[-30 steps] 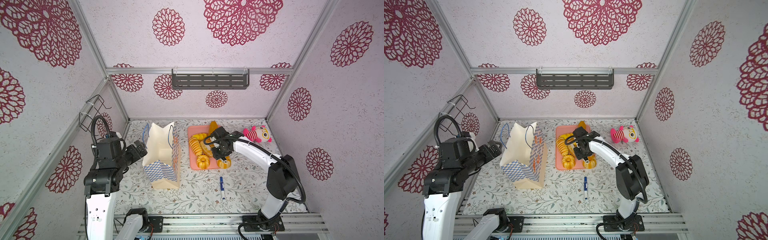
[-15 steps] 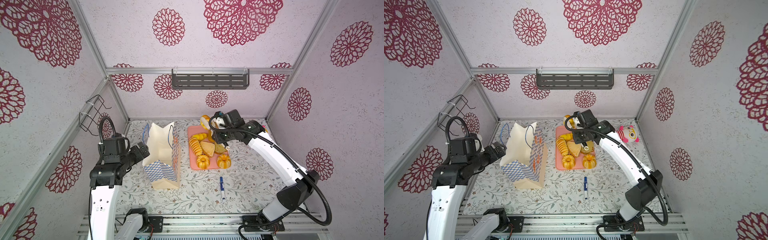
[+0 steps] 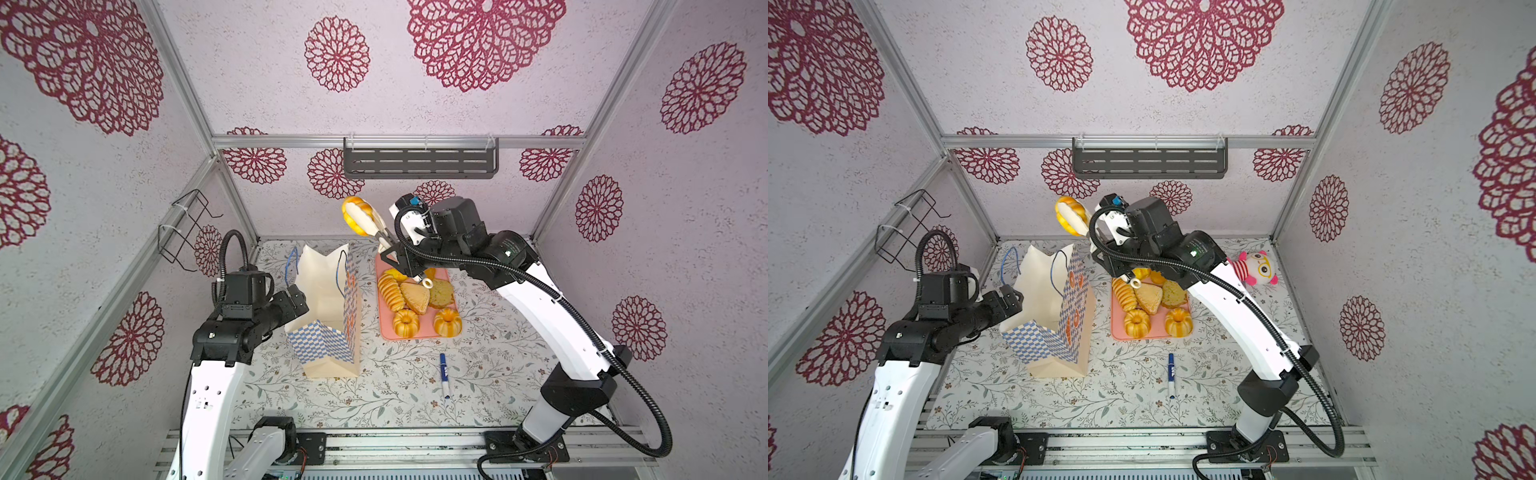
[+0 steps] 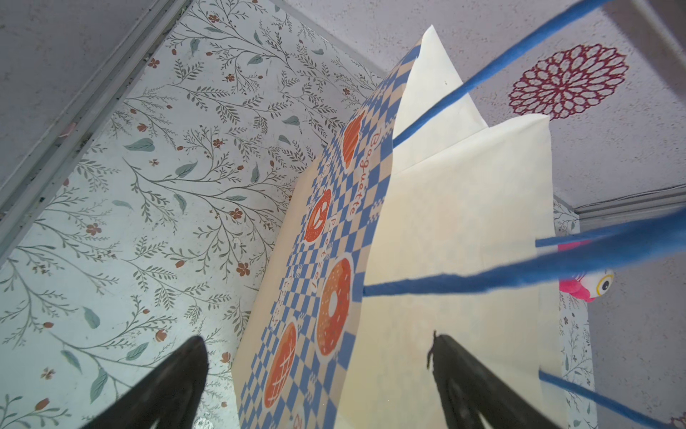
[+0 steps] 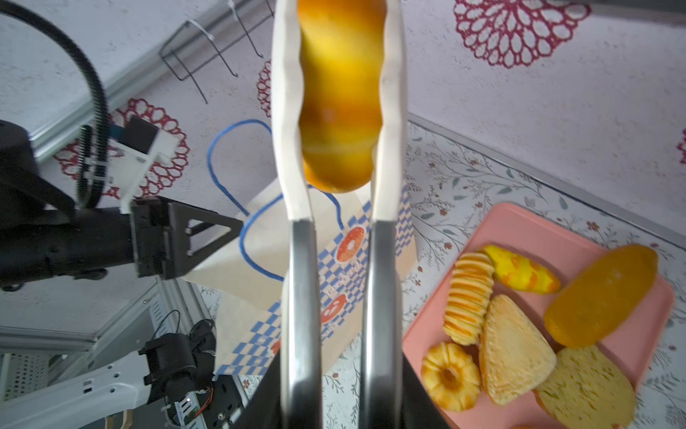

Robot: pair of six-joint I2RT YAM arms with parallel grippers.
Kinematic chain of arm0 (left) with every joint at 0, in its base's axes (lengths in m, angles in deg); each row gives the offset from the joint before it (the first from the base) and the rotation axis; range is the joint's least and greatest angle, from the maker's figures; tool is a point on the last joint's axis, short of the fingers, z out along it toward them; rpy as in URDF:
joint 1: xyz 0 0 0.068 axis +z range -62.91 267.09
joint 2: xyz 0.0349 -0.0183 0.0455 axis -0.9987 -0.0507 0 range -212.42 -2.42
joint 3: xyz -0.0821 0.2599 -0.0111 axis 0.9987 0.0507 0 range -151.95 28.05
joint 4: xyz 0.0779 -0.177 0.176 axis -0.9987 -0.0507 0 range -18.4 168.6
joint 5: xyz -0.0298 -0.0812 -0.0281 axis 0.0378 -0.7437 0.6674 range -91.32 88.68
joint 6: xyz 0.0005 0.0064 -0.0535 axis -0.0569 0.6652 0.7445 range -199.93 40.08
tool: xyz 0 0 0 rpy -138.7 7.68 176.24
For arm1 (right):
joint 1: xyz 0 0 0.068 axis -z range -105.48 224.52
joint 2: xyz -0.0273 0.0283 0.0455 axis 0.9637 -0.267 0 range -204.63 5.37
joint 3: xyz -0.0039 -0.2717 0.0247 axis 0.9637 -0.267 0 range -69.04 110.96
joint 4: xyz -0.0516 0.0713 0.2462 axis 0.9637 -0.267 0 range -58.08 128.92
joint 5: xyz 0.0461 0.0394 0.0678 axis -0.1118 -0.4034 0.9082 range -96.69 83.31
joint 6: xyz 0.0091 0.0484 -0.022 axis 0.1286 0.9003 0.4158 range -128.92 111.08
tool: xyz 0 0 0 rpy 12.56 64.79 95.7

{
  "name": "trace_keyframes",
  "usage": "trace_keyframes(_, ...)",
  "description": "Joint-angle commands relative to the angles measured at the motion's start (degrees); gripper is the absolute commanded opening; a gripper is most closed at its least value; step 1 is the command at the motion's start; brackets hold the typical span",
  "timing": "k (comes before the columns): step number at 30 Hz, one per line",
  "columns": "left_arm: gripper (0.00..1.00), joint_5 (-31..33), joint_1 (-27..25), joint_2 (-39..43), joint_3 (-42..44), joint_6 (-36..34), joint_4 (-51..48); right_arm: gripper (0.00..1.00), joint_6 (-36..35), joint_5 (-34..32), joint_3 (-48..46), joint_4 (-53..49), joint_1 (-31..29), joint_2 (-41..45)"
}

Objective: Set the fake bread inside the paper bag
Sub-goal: 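Lift the bun in the tongs toward the paper bag with the right gripper, then carry the bun over the bag with the right gripper while the left holds the bag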

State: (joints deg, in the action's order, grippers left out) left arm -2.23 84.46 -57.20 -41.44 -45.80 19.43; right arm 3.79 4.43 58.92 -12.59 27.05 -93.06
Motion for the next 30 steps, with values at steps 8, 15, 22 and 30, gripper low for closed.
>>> trace_keyframes(8,0.89,3.3,-1.1,0.8,2.3,0.3,2.4,0.35,1.2,0.9,6.6,2.0,-6.4,-5.0)
trace_keyframes(15,0.55,3.0,-1.1,1.4,4.7,0.5,3.8,0.35,1.9,0.4,6.5,1.3,-8.2,-6.8)
trace_keyframes(22,0.20,4.6,-1.1,2.2,3.4,-0.3,3.7,0.34,2.1,-1.5,6.3,-0.2,-8.3,-7.4)
trace_keyframes(30,0.02,6.9,-1.3,1.7,-2.7,-3.9,1.6,0.34,1.9,-2.2,2.0,0.6,-8.3,-5.8)
